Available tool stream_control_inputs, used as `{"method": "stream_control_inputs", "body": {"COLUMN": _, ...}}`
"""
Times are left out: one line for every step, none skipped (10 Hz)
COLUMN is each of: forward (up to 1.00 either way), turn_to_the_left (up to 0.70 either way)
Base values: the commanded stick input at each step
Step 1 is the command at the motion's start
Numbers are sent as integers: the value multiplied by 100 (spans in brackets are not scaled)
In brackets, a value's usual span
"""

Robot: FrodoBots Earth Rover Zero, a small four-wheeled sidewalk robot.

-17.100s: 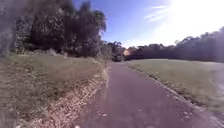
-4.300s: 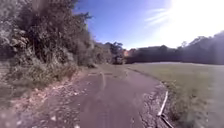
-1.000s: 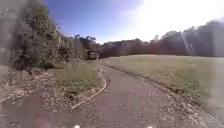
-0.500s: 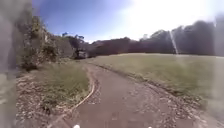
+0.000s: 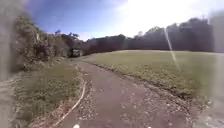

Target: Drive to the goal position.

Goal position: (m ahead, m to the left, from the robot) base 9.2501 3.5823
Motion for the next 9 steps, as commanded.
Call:
{"method": "stream_control_inputs", "body": {"forward": 70, "turn_to_the_left": 0}}
{"method": "stream_control_inputs", "body": {"forward": 70, "turn_to_the_left": 0}}
{"method": "stream_control_inputs", "body": {"forward": 70, "turn_to_the_left": 0}}
{"method": "stream_control_inputs", "body": {"forward": 70, "turn_to_the_left": 0}}
{"method": "stream_control_inputs", "body": {"forward": 70, "turn_to_the_left": 0}}
{"method": "stream_control_inputs", "body": {"forward": 70, "turn_to_the_left": 0}}
{"method": "stream_control_inputs", "body": {"forward": 70, "turn_to_the_left": 0}}
{"method": "stream_control_inputs", "body": {"forward": 70, "turn_to_the_left": 0}}
{"method": "stream_control_inputs", "body": {"forward": 70, "turn_to_the_left": 0}}
